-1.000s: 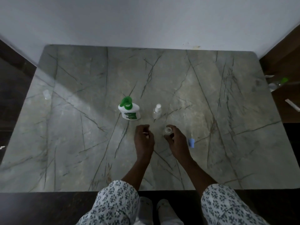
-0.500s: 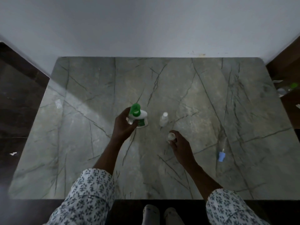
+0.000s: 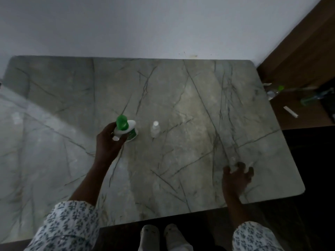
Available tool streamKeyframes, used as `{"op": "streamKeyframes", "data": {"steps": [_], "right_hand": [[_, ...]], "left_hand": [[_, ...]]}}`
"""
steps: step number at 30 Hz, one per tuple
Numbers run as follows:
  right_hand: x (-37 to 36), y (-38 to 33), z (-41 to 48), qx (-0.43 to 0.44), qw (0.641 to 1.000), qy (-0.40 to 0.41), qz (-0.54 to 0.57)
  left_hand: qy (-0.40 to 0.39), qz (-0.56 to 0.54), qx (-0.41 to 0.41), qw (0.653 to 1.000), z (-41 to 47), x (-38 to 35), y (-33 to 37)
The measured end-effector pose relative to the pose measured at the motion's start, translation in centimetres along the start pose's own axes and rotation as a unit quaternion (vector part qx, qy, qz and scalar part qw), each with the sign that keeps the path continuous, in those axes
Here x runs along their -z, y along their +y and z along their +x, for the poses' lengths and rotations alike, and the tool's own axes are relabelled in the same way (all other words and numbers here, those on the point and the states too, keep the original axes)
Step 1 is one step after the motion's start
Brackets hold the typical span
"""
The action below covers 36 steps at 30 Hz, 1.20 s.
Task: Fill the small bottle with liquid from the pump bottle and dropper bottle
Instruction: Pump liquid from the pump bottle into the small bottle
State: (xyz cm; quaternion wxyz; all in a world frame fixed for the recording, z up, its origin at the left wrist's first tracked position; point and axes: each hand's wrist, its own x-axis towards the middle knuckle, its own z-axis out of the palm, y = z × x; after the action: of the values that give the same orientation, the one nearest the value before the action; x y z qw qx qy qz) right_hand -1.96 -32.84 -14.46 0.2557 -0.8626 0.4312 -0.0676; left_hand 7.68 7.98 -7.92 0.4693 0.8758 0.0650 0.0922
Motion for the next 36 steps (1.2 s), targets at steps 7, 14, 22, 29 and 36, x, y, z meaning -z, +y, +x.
{"op": "streamKeyframes", "data": {"steps": [7, 14, 22, 29, 36], "right_hand": [[-0.4, 1.7, -0.9, 0.112, 0.993, 0.022, -0.018], [-0.9, -1.0, -1.3, 0.211, 0.977, -0.033, 0.017], [-5.6, -12.5, -3.4, 0.435, 0.881, -0.185, 0.015], [-6.8, -15.0, -1.5, 0.528, 0.828, -0.173, -0.071], [-7.5, -13.8, -0.9, 0.511, 0.839, -0.187, -0.005]], "left_hand": [[-0.008, 0.022, 0.007, 1.0, 0.0, 0.2, 0.2], [-0.007, 0.025, 0.007, 1.0, 0.0, 0.2, 0.4], [-0.001, 0.027, 0.002, 1.0, -0.1, 0.1, 0.4], [-0.002, 0.021, 0.0, 1.0, -0.1, 0.1, 0.3], [-0.01, 0.024, 0.0, 1.0, -0.1, 0.2, 0.2]]}}
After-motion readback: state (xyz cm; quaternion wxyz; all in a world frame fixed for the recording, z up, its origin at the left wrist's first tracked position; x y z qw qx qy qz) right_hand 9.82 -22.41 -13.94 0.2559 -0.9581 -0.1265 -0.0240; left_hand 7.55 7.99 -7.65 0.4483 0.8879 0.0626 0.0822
